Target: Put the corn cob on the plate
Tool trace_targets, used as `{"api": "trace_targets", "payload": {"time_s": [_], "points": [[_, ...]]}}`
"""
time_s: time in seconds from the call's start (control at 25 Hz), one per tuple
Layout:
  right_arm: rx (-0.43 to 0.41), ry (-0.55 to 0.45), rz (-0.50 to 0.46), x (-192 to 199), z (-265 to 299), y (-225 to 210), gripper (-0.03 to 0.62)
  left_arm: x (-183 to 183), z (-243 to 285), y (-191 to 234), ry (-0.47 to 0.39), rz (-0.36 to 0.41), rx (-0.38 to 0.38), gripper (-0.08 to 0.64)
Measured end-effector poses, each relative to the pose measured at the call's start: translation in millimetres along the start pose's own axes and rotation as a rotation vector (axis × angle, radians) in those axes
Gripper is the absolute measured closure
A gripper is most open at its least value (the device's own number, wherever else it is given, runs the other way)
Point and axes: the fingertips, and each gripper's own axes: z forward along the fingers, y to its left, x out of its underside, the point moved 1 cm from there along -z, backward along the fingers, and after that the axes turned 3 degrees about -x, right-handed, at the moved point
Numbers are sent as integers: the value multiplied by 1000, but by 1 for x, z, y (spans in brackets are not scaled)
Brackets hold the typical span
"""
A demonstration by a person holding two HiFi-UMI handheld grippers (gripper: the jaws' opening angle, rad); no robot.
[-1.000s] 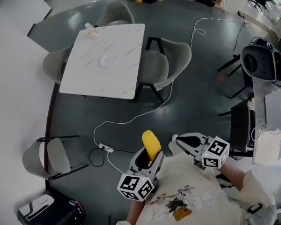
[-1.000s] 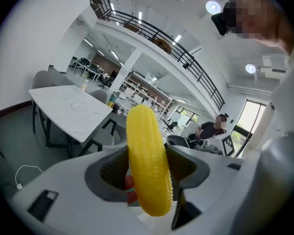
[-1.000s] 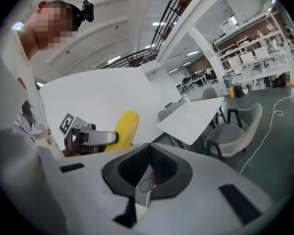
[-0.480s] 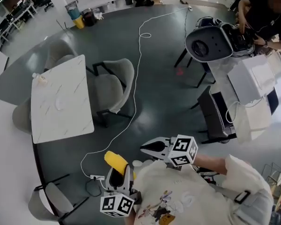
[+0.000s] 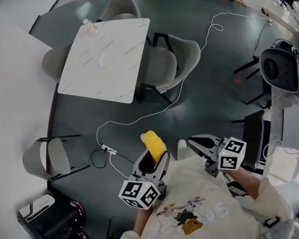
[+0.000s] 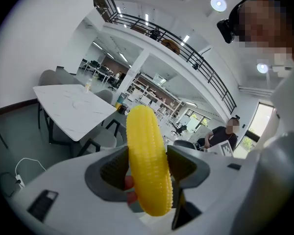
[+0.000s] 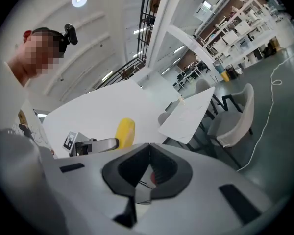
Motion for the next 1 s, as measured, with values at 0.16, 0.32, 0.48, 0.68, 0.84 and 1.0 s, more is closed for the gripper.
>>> {"api": "trace_targets", "payload": {"time_s": [0.16,0.32,0.48,0.68,0.84,1.0], "points": [[25,28,22,1,26,-7,586,-11,3,26,3,0,-4,311],[34,70,46,-4,77,-9,586,-33,5,70,9,-17,-12,311],[43,86,35,-19,135,-5,586,-62,4,115,11,-33,3,311],[60,63,-3,-52,212,6,586,-118,-1,181,5,-5,20,311],[87,30,-19,-66,254,16,586,-155,-8,225,5,16,32,311],[125,13,-35,-72,277,14,586,-179,0,256,16,38,50,311]]}}
